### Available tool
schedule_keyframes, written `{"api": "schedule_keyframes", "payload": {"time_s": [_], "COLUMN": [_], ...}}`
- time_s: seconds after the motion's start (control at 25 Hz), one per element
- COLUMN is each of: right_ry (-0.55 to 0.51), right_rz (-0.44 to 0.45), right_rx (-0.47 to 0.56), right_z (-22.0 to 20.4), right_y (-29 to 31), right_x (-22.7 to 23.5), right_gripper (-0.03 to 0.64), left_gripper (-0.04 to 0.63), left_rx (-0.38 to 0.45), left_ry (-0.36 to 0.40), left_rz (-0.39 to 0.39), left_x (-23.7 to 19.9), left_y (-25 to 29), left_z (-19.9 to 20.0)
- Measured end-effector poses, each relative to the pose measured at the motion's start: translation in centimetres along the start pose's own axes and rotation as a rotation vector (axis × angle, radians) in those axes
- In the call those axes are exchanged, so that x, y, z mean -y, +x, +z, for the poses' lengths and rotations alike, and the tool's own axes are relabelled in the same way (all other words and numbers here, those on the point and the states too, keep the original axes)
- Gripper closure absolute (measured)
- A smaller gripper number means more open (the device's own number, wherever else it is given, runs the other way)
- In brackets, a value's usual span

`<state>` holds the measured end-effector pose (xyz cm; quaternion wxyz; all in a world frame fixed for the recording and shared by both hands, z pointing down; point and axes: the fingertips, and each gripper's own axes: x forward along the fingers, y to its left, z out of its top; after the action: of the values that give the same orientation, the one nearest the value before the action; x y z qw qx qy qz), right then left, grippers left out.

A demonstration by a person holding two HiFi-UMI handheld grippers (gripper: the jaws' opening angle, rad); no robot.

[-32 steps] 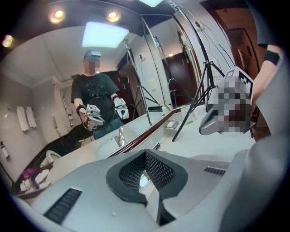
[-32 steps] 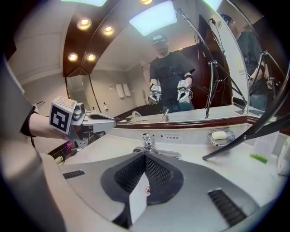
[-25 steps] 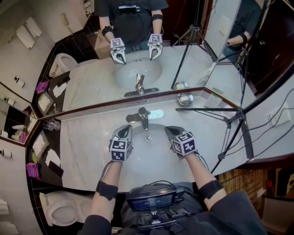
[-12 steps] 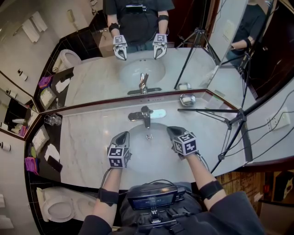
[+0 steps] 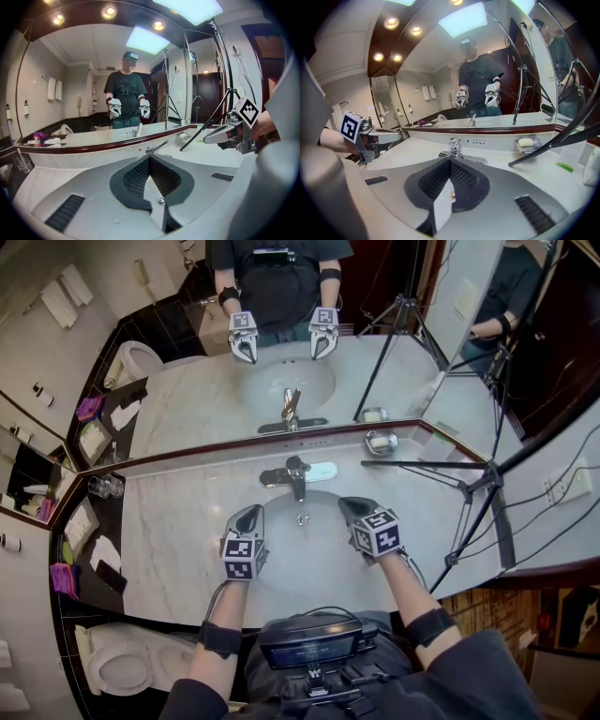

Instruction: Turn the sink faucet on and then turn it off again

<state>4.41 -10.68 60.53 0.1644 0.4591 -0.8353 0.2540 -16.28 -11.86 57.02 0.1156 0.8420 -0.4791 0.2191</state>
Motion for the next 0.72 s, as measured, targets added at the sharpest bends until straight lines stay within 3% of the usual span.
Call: {"api": "schedule_keyframes", "payload": {"time_s": [0.08, 0.56, 0.72], "right_ry": [0.002, 0.033, 0.044], "right_rz": [-0.002, -0.022, -0.036], "right_rx": [0.000, -0.011, -0.017], "right_z": [0.0, -0.7, -1.0], "right_y": [0.0, 0.1, -0.1], "right_x": [0.1, 1.6, 2.5], "right_gripper": [0.594, 0.594, 0.594], "left_gripper": [0.589, 0.420, 0.404], "left_rx": [-0.003, -0.043, -0.077], "left_ry": [0.034, 0.262, 0.355], "left_rz": [-0.022, -0.141, -0.172], "left_x": [0.8, 4.0, 5.1], "left_y": [0.6, 8.1, 10.5], "left_z": [0.7, 2.6, 2.7]}}
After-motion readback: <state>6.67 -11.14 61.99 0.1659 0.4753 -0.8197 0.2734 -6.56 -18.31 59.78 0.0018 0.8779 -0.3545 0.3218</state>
